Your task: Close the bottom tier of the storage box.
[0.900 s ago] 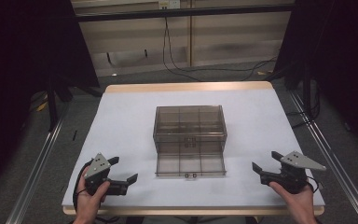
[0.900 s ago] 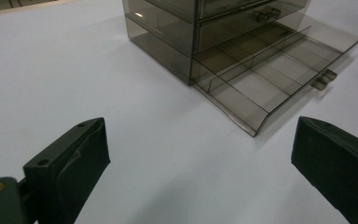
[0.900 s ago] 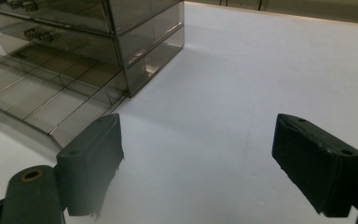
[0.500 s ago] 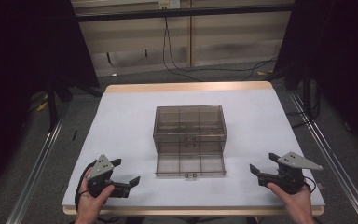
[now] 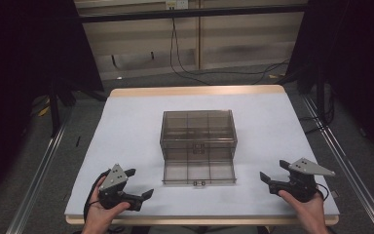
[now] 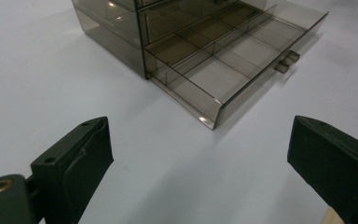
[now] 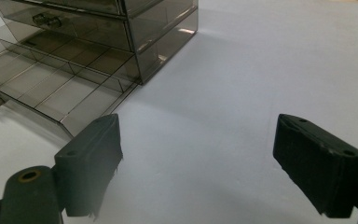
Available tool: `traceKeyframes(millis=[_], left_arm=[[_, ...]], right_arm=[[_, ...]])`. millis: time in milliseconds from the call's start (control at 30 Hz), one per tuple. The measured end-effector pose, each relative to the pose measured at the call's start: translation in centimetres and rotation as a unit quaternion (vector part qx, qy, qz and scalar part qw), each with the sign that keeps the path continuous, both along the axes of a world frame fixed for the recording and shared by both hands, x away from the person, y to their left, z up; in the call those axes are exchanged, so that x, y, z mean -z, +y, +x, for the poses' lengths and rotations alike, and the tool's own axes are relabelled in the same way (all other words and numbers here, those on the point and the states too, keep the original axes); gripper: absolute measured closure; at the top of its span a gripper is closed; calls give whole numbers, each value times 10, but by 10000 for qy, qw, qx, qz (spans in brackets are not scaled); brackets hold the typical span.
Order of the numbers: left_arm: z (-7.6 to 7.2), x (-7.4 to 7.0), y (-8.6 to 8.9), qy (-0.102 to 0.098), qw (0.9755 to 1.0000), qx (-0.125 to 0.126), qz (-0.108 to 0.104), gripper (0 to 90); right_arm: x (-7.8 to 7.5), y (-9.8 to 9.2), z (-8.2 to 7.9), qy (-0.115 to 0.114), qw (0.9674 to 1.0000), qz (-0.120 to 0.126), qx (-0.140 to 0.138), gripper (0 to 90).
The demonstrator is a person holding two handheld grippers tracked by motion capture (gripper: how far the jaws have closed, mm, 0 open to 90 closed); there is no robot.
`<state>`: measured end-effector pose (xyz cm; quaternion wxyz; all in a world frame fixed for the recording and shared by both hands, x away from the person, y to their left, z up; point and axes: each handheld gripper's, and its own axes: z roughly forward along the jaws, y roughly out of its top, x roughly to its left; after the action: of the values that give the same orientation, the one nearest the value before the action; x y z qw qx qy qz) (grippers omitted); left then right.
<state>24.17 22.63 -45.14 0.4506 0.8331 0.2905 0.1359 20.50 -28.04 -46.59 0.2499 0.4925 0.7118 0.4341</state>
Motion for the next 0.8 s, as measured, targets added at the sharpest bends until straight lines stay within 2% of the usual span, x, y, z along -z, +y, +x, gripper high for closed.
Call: traceKeyframes(millis=[167,233,333,533,567,700,800], left_arm=[[-3,-1,-7,-36,9999,84,75,78],[-5,-3,-12,-70,9998,184,65,74],[-6,-4,-14,-91,9998,193,59,75],[-9,-4,-26,-16,9993,353,97,75],[-8,-5,-27,-20,9990,423,163,75],[-10,-6,-32,-75,9988,429,231,68],[-11,-7,-36,-44,9982,528,298,73]], right_arm=[[0,1,1,66,10000,43,-8,149],[1,1,2,76,10000,27,-12,149],[0,1,2,71,10000,23,-25,149],[0,1,1,67,10000,44,-26,149],[0,1,2,71,10000,48,-31,149],[0,1,1,88,9999,52,-16,152],[1,0,3,116,9999,37,-30,155]])
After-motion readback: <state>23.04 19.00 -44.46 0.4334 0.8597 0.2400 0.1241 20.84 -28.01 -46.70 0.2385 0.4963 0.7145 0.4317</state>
